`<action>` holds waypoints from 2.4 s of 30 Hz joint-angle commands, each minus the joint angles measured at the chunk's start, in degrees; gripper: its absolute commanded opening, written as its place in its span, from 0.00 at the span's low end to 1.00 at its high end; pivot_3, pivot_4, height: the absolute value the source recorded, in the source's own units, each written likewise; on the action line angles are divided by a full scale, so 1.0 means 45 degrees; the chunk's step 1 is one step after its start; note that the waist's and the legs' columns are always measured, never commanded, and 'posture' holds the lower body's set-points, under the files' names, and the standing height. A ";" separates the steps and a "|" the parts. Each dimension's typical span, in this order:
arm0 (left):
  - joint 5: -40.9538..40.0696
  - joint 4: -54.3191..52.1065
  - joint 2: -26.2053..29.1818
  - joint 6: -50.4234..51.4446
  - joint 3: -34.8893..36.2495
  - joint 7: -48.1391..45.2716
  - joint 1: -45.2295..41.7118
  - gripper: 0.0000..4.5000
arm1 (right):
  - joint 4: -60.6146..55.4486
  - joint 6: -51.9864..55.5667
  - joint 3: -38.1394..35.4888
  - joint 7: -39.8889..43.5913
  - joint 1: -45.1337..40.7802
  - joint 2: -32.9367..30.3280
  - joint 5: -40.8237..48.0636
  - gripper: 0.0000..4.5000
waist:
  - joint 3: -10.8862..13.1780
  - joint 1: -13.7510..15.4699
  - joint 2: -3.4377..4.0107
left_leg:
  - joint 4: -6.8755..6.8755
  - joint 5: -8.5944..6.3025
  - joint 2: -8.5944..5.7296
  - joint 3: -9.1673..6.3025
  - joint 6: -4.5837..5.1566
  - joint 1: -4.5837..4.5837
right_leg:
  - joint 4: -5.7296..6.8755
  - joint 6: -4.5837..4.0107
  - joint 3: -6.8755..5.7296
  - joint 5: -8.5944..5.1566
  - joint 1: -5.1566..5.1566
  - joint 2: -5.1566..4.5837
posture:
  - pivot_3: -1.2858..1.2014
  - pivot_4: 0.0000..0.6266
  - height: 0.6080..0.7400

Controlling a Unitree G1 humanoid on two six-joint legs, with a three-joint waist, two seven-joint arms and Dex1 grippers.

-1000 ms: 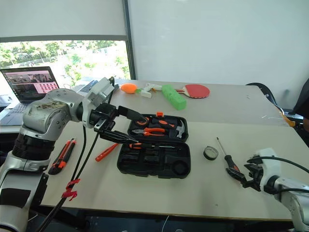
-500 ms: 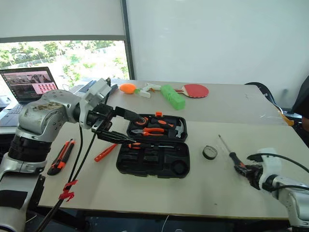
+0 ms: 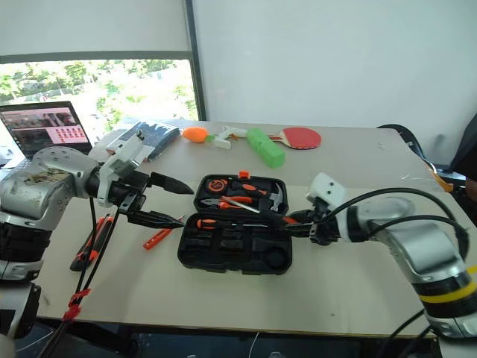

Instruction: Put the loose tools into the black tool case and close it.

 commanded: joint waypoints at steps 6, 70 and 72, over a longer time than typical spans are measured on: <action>-0.0605 -0.1735 0.0812 0.0617 0.1220 0.0760 0.0993 1.00 | 0.3683 -0.3649 0.1508 0.1283 -0.1260 0.0997 -0.2871 0.23 | 0.0006 0.0132 -0.0006 | 0.0012 0.0000 -0.0005 0.0002 0.0000 -0.0024 | -0.0004 0.0002 -0.0009 0.0000 -0.0008 -0.0011 | 0.52 0.24 0.97; -0.0087 -0.1224 0.0081 -0.0152 0.0544 0.1081 0.0532 1.00 | 0.4902 -0.2783 0.1351 0.0857 -0.1545 0.4318 -0.4403 0.01 | 0.0006 -0.0098 -0.0005 | 0.0008 0.0016 0.0002 0.0002 -0.0027 0.0011 | 0.0042 -0.0011 -0.0010 0.0007 0.0002 0.0002 | 0.52 0.24 0.97; -0.0059 -0.1203 0.0070 -0.0156 0.0520 0.1087 0.0518 1.00 | 0.5157 -0.2854 0.1368 0.0737 -0.1587 0.4462 -0.4512 0.01 | 0.0006 -0.0112 -0.0005 | 0.0007 0.0018 0.0003 0.0002 -0.0030 0.0026 | 0.0048 -0.0017 -0.0010 0.0011 0.0010 0.0004 | 0.52 0.24 0.97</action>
